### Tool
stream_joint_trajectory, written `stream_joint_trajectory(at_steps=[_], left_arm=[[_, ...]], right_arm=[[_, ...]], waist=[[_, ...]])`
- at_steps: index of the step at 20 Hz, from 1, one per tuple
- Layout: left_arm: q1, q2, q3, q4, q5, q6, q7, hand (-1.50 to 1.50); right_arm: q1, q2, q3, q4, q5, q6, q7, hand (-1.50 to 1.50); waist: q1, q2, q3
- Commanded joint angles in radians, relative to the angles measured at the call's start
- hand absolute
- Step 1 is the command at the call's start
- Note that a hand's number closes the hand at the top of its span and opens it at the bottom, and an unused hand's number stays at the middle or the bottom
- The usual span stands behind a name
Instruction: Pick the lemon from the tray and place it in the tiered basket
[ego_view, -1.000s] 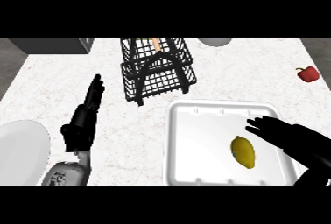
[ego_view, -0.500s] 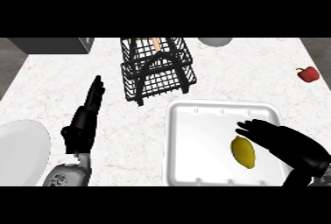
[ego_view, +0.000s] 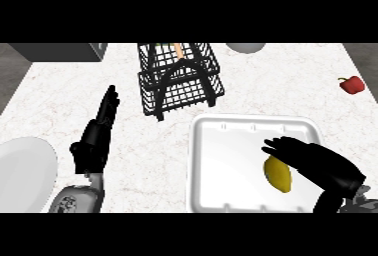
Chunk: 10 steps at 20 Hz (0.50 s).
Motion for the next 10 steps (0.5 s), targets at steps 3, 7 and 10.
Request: stream_joint_trajectory(at_steps=[3, 7, 10], left_arm=[[0.047, 0.009, -0.004, -0.081, -0.012, -0.015, 0.041, 0.0], [-0.035, 0.018, 0.034, -0.063, 0.016, -0.031, 0.08, 0.0], [-0.042, -0.022, 0.001, -0.038, -0.009, 0.004, 0.074, 0.0]], right_arm=[[-0.012, 0.03, -0.007, 0.092, 0.029, -0.051, -0.036, -1.5], [-0.039, 0.04, -0.002, 0.166, 0.052, -0.082, -0.058, -1.5], [-0.036, 0.029, -0.017, 0.209, 0.054, -0.122, -0.106, -1.5]], waist=[[0.001, 0.0, 0.0], [0.003, 0.0, 0.0], [0.001, 0.0, 0.0]])
